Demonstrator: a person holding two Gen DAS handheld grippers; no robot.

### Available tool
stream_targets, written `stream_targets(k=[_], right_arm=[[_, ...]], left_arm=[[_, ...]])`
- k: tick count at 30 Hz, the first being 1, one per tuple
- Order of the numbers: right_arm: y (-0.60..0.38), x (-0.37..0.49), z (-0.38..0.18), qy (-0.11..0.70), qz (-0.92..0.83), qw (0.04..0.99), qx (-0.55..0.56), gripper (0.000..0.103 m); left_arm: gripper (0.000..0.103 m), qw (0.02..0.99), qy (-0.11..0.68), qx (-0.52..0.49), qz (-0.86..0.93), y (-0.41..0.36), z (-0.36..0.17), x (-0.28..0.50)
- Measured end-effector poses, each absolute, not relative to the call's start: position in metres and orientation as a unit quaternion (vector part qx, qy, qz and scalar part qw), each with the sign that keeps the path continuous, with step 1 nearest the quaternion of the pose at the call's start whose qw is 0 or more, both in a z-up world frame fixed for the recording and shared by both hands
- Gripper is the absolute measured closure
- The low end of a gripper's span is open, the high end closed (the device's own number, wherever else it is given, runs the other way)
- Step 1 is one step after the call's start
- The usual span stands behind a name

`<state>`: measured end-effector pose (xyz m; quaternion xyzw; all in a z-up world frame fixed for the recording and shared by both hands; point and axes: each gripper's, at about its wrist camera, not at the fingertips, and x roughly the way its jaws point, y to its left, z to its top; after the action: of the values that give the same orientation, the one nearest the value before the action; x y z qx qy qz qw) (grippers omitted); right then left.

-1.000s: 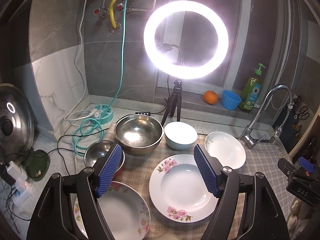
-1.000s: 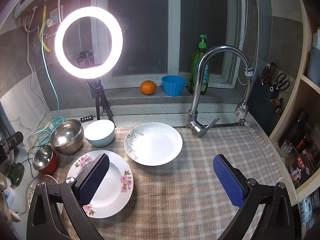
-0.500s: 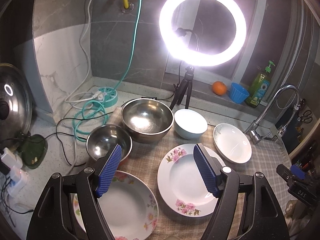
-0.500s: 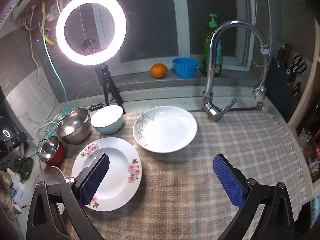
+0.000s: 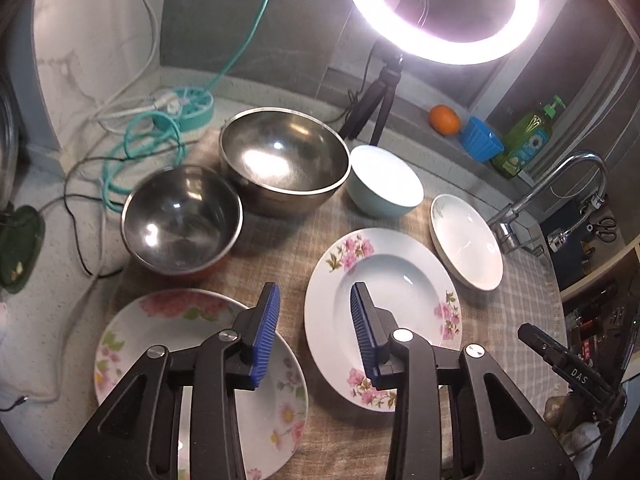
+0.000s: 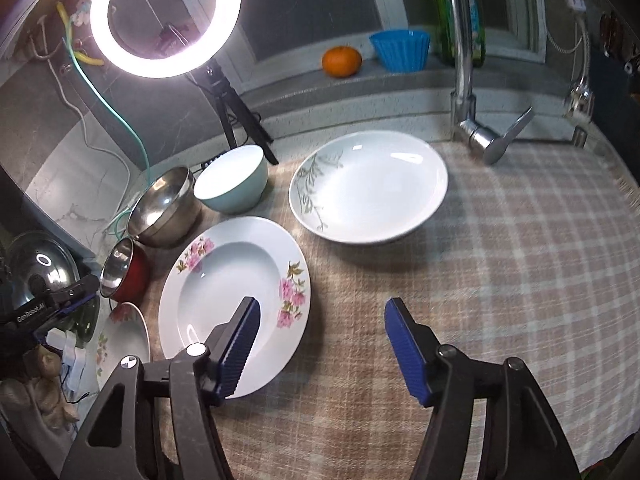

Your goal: Organize plates and bowls

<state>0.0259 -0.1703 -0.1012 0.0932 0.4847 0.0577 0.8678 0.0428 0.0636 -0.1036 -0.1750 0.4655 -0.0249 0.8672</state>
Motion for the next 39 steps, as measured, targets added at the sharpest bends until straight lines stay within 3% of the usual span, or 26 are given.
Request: stream_targets(k=[12,29,39], right_arm=[[-0.179,0.053,-0.149,0.544,0.099,0.817,0.164,0.065],[-0.181,0.082,-0.184,0.581,0.12,0.771,0.23,0.074],[-0.175,0.089,-0.188,0.59,0.132,0.764,0.226,0.083]], left_arm=[[0.078,0.824,0.527,-0.203,-0.046,0.063,-0.145,0.074],[0.078,0.795,0.565,-0.216,-0.052,0.067,-0.172,0.104],[0.086,0.777,0.583,-0.229,-0.064,0.066,-0.184,0.108]])
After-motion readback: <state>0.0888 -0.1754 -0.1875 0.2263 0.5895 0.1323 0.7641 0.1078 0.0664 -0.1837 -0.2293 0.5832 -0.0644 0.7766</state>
